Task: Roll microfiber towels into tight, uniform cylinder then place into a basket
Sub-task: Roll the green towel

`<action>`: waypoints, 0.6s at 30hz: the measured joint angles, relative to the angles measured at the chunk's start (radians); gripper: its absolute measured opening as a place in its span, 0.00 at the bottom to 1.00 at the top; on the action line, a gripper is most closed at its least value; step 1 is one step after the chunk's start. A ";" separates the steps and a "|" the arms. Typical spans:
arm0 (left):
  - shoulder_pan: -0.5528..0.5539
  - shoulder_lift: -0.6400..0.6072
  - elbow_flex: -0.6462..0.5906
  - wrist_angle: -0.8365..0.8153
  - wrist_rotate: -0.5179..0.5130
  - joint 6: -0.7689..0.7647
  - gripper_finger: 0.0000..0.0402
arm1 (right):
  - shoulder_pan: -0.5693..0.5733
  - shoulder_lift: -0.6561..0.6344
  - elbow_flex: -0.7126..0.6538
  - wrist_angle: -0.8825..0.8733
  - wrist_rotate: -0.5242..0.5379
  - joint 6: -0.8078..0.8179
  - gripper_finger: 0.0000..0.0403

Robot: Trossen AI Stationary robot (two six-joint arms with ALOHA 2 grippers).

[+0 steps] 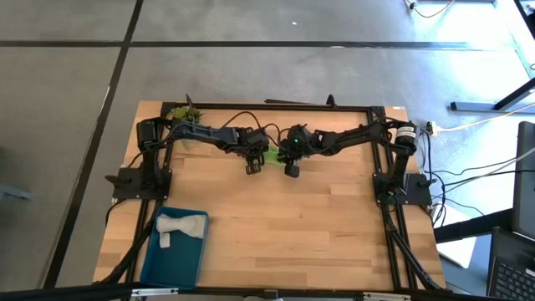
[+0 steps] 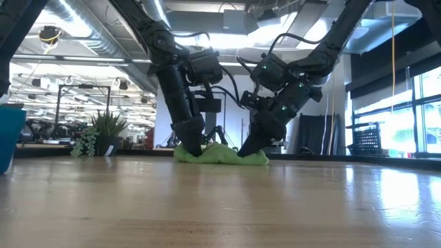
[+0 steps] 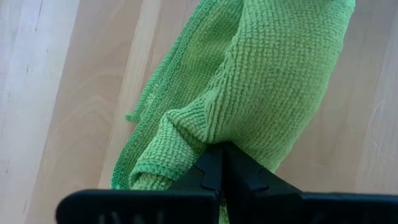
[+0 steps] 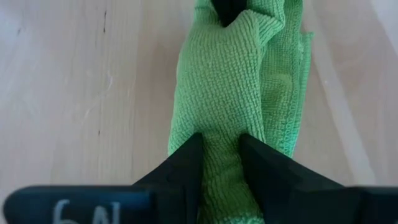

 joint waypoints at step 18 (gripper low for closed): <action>0.000 0.000 0.000 0.000 -0.003 -0.018 0.02 | 0.000 0.000 0.000 0.010 -0.006 0.000 0.28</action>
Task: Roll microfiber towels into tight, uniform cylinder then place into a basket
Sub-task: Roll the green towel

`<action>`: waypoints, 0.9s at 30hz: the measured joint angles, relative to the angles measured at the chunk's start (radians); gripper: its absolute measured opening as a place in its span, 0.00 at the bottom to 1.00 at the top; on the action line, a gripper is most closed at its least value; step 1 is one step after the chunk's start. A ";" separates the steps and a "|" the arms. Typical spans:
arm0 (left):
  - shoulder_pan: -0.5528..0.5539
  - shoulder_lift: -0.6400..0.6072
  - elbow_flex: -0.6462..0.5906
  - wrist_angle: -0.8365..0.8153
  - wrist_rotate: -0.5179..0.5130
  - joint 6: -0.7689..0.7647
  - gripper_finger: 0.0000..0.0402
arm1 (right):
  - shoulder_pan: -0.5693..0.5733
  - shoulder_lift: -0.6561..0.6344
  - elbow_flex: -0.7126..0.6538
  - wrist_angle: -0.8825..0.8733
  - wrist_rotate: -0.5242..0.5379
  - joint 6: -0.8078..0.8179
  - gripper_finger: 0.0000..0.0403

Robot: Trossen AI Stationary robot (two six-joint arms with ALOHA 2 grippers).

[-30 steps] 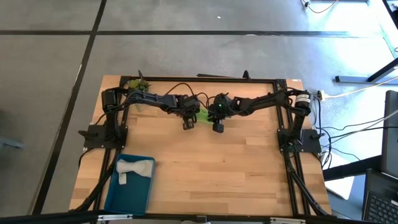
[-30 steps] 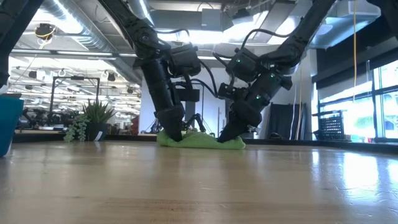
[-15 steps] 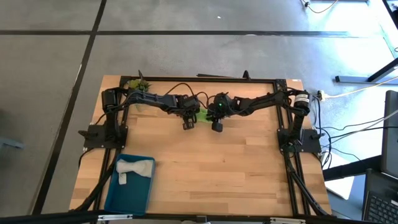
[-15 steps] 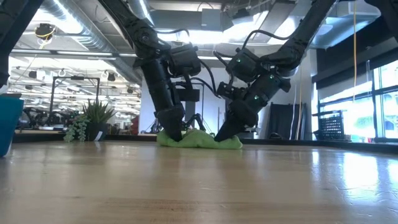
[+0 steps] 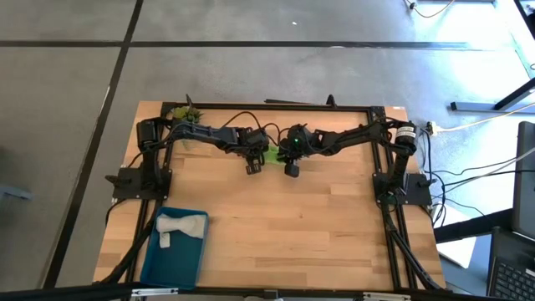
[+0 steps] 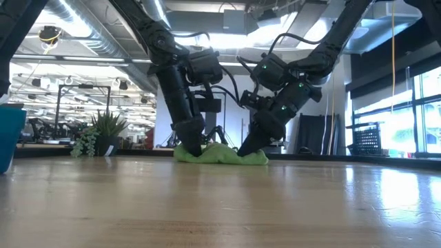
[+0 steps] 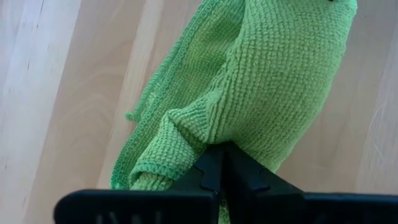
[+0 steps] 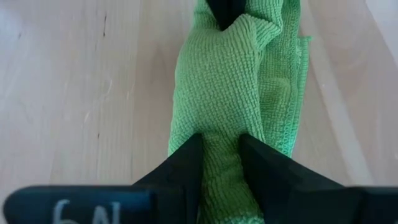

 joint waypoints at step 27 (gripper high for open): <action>-0.001 0.000 0.000 0.003 -0.008 -0.035 0.00 | 0.000 -0.003 0.002 0.002 -0.002 0.000 0.28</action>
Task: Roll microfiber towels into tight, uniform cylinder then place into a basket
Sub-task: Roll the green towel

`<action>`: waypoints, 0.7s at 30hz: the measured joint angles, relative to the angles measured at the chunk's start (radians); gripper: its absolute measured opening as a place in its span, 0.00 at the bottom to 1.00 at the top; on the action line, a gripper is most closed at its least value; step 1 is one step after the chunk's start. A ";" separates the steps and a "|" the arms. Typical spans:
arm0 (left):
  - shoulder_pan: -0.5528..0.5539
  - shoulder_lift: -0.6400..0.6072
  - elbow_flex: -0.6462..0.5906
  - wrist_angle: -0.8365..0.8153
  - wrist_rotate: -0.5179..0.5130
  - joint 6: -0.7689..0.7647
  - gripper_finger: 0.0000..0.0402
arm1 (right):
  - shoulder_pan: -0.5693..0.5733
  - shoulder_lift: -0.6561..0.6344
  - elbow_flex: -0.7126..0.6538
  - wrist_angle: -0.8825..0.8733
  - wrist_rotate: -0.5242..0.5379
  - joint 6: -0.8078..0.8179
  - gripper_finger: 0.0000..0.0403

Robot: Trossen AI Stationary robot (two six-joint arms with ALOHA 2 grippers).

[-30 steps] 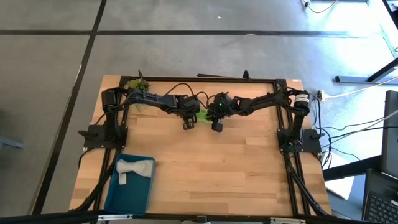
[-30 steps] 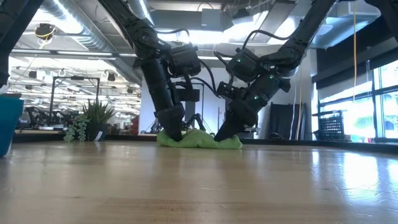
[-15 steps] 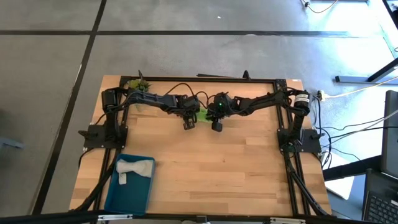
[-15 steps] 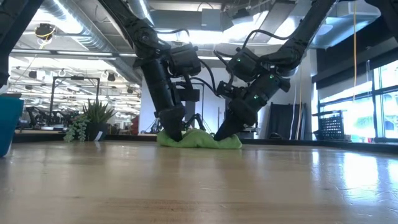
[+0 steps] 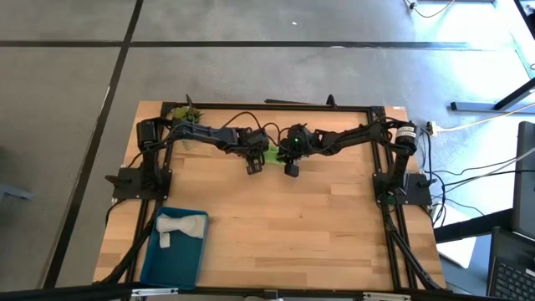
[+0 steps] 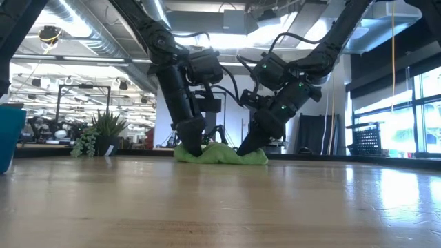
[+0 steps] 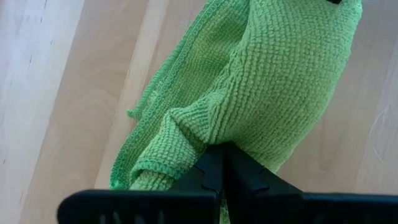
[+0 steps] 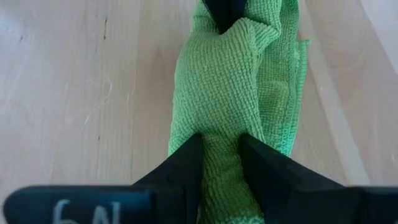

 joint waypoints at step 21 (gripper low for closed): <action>0.000 0.000 0.000 0.003 -0.008 0.005 0.10 | 0.000 0.000 0.000 0.000 0.000 0.000 0.28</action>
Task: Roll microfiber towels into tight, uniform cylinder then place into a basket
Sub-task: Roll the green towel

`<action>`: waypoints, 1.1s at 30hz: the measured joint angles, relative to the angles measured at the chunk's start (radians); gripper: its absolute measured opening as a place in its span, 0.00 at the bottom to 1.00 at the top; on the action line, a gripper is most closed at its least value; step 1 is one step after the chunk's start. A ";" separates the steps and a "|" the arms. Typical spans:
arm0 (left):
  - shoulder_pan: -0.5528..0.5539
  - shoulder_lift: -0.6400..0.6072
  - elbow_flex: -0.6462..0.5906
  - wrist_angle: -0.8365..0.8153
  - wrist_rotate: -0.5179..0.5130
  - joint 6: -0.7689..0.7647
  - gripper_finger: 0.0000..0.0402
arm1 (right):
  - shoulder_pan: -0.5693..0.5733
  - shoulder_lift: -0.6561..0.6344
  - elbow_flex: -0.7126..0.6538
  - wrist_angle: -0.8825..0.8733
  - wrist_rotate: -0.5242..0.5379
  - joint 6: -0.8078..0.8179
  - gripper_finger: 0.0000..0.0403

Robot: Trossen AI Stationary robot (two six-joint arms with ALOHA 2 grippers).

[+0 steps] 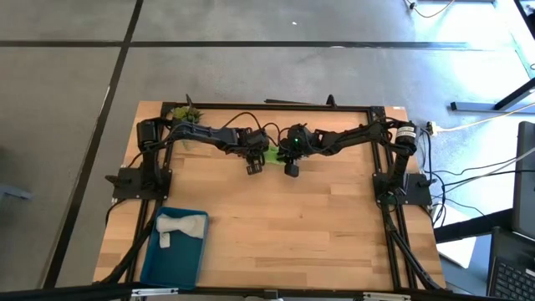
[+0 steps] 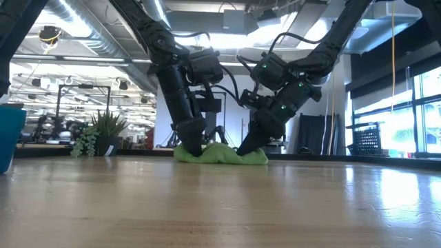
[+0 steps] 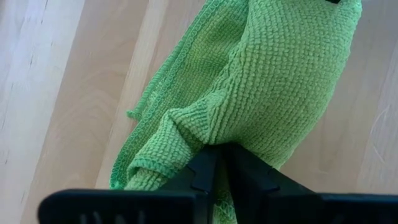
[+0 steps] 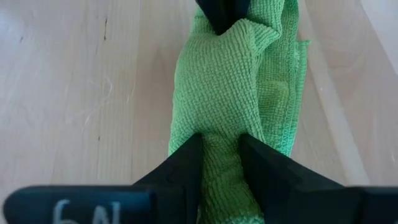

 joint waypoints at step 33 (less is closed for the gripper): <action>-0.003 -0.063 -0.003 -0.076 -0.031 0.029 0.24 | 0.000 -0.001 0.003 0.005 -0.001 0.000 0.28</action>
